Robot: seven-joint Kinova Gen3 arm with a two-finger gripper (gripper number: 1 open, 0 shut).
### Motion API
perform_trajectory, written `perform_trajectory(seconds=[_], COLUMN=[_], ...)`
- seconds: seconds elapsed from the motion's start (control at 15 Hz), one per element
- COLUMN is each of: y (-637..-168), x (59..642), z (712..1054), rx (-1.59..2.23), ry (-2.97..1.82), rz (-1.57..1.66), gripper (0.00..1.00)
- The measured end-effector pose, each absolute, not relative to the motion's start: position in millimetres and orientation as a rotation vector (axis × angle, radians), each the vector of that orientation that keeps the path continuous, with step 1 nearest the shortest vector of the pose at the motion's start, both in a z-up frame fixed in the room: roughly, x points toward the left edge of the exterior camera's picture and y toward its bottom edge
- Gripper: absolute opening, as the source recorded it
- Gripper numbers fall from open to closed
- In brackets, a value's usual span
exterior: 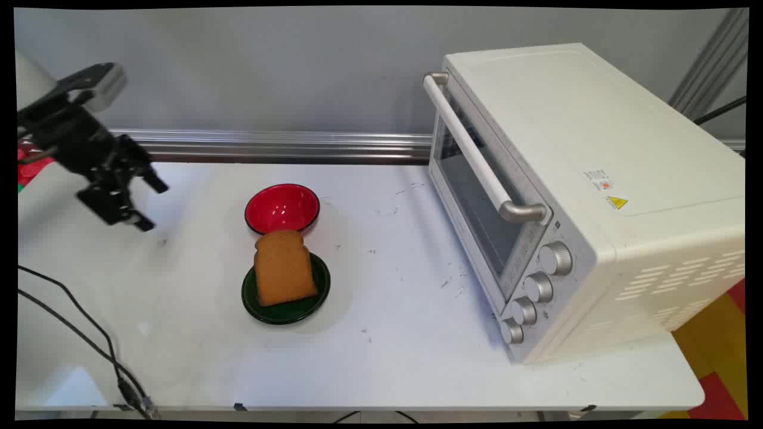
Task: Open the oven
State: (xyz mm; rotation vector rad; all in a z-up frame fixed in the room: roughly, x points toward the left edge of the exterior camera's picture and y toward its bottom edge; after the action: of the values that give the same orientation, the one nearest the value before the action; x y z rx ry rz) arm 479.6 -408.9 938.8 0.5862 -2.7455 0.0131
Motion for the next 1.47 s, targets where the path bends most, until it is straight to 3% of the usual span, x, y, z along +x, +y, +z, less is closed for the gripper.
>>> perform_trajectory(seconds=[0.33,0.8,1.47], y=[-436.1,-488.2,-536.0], x=[407.9,276.0,164.2], z=[949.0,997.8,1058.6], rx=[0.615,0.629,0.600], ry=[-2.622,-2.528,-2.464], rz=[0.033,0.114,0.170], gripper=[1.00,1.00,1.00])
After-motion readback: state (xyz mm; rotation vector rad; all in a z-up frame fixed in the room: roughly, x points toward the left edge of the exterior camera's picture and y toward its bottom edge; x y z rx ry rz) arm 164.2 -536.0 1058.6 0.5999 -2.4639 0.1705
